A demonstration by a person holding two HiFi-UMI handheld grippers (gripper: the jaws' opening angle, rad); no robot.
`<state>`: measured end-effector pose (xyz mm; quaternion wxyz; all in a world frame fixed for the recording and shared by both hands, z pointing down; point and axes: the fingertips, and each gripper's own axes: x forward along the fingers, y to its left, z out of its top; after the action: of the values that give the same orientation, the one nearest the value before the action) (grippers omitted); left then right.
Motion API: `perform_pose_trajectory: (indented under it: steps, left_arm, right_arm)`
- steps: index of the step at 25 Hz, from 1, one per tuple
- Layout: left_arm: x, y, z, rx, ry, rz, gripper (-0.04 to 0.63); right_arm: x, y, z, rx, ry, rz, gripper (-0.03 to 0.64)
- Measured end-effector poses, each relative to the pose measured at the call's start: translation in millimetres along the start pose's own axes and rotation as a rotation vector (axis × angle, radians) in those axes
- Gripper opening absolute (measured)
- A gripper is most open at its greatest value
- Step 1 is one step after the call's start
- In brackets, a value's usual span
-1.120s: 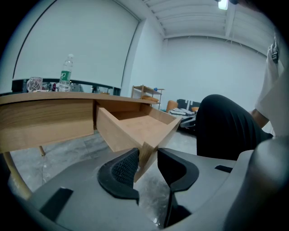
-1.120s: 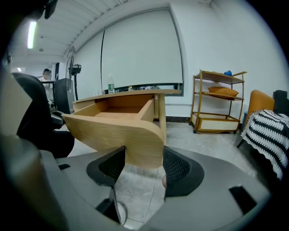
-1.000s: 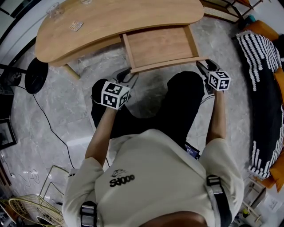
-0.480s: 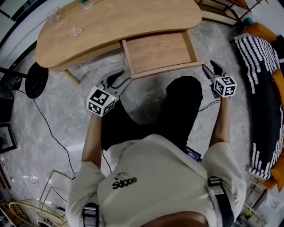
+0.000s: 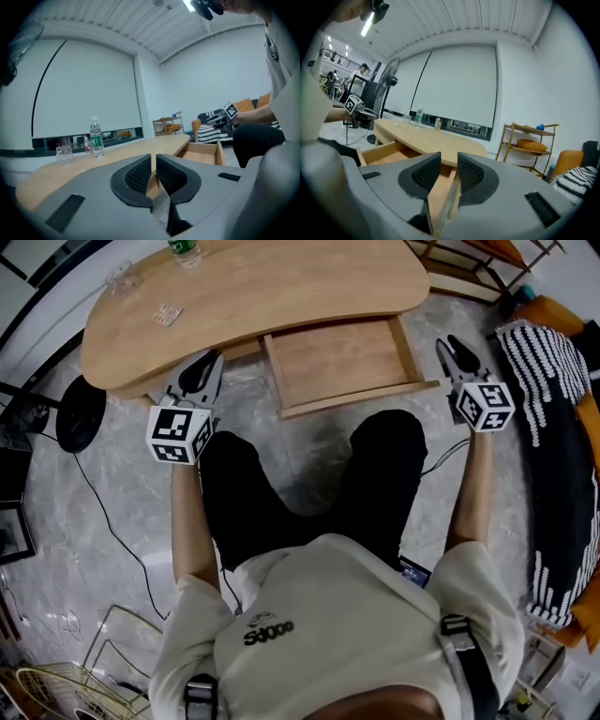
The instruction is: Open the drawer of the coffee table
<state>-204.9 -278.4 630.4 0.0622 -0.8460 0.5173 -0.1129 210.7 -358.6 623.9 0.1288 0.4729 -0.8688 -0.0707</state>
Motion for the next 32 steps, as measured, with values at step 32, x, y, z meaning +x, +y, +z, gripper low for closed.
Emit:
perform_pose_trajectory:
  steps: [32]
  left_arm:
    - [51.4,92.9,310.8,0.034,-0.016,0.227,0.018]
  right_arm:
    - [68.3,-33.5,327.7,-0.088,-0.065,0.146,0.006]
